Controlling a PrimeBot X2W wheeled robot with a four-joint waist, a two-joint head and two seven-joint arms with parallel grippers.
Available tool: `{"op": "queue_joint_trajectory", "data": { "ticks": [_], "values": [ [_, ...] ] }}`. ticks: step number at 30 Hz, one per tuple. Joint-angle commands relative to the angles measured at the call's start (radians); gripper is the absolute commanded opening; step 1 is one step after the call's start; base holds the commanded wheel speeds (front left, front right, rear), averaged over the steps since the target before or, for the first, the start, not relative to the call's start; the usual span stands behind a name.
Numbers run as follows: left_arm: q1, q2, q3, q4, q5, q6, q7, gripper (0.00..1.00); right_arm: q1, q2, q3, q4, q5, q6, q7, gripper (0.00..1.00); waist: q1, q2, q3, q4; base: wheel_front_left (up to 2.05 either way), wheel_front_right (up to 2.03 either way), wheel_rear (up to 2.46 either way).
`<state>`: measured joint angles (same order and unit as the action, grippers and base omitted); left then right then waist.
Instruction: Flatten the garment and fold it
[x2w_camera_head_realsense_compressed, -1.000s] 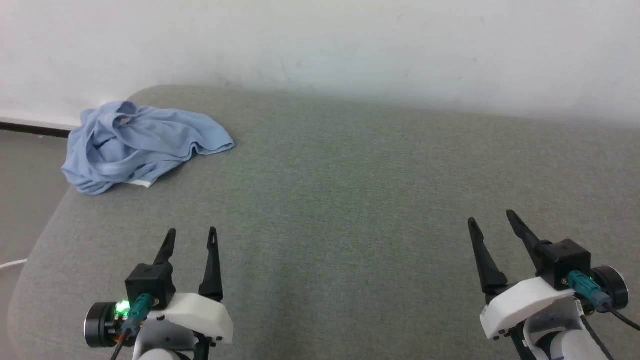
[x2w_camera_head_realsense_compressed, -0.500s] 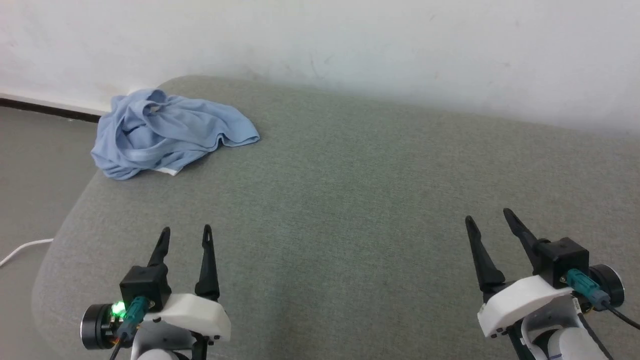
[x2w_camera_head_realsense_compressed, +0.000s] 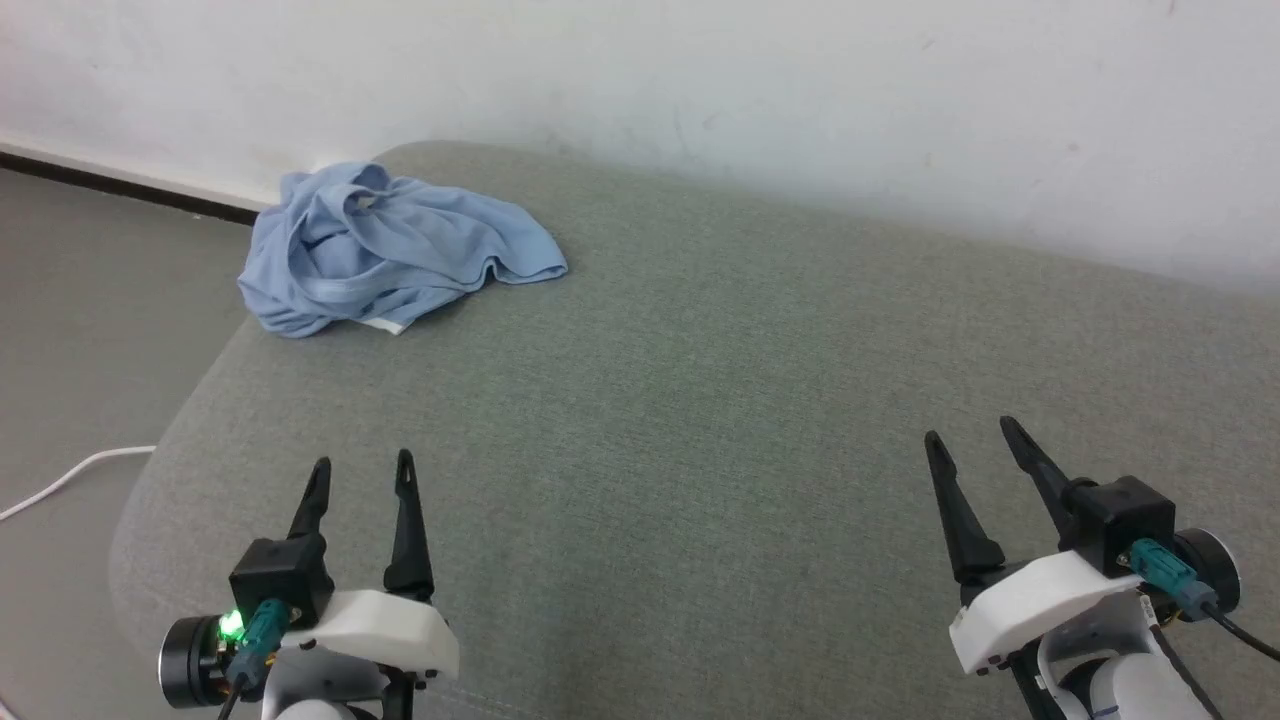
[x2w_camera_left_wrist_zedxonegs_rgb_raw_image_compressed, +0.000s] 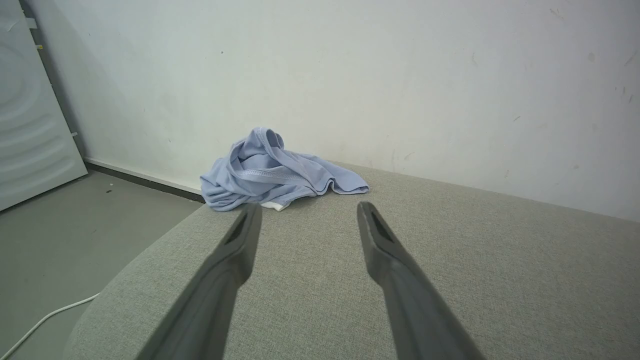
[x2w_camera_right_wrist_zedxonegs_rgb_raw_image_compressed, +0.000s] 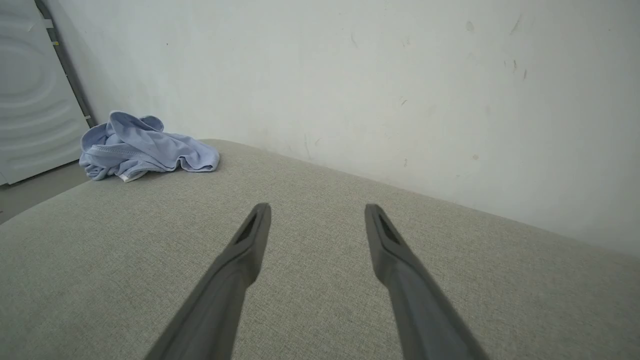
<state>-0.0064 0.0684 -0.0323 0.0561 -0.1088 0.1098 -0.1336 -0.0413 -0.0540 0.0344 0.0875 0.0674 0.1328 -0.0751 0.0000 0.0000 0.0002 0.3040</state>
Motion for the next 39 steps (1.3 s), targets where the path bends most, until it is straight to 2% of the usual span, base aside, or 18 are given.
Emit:
{"op": "queue_joint_trajectory", "data": {
  "ticks": [1, 39],
  "values": [
    [0.002, 0.007, -0.001, 0.006, -0.011, 0.01, -0.01, 1.0, -0.018, 0.002, 0.002, 0.006, 0.009, -0.001, -0.01, 1.0, 0.0, 0.0, 0.0, 0.012, 0.0, 0.0, 0.0],
    [0.02, 0.038, -0.009, 0.019, -0.078, 0.098, -0.086, 1.0, -0.042, 0.003, 0.038, 0.05, 0.051, -0.002, -0.058, 1.0, 0.0, 0.0, 0.003, 0.202, 0.0, 0.0, 0.0]
  ]
}}
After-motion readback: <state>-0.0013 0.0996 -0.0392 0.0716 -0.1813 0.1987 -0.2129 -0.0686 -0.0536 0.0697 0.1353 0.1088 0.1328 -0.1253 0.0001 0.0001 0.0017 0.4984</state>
